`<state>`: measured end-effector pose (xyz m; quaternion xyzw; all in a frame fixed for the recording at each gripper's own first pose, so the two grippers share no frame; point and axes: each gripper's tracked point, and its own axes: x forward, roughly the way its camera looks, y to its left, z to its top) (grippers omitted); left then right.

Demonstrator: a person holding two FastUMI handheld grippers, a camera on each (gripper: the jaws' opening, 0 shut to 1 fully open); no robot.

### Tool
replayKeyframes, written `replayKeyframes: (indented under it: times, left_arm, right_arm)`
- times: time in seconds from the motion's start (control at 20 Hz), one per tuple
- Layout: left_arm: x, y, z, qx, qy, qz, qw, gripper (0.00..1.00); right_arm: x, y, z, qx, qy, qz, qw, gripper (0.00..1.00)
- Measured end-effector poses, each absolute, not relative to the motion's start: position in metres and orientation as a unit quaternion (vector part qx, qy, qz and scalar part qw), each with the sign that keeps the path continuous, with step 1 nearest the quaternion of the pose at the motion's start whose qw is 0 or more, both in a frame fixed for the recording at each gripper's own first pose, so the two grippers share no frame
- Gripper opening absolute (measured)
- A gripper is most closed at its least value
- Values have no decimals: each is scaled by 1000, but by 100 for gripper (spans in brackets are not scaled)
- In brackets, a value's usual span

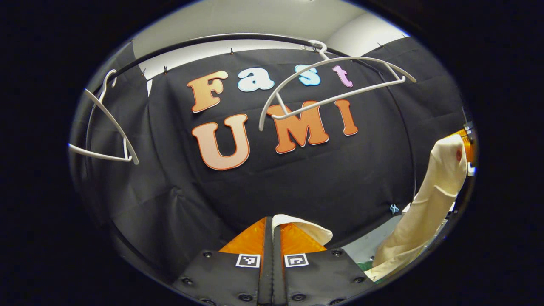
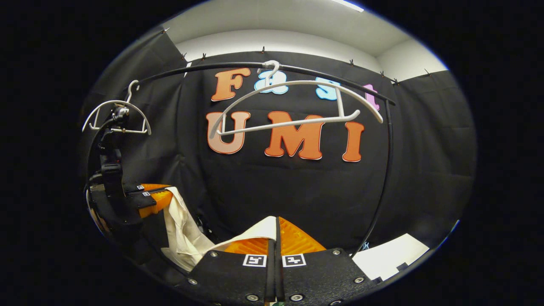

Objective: Grasp the clothes on the hanger with both hands and then place them into the laundry hamper below.

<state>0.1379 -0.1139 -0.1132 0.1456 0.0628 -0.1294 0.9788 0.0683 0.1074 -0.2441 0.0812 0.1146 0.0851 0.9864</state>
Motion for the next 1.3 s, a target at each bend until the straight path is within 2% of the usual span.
replayKeyframes:
  times: [0.3,0.5,0.85,1.05,1.3]
  left_arm:
    - [84,-123,-198,160,164,-179,957,7]
    - [60,-123,-252,168,230,-200,938,7]
    - [25,-85,-350,145,356,-167,908,7]
    - [13,-61,-402,144,402,-134,894,7]
    - [-4,-52,-436,156,450,-138,869,7]
  right_arm:
    - [33,147,-326,112,212,126,963,0]
    - [18,171,-386,150,269,127,943,0]
    - [-16,205,-465,153,338,145,917,0]
    - [-26,215,-504,154,368,146,905,0]
    - [-35,225,-539,151,404,145,890,0]
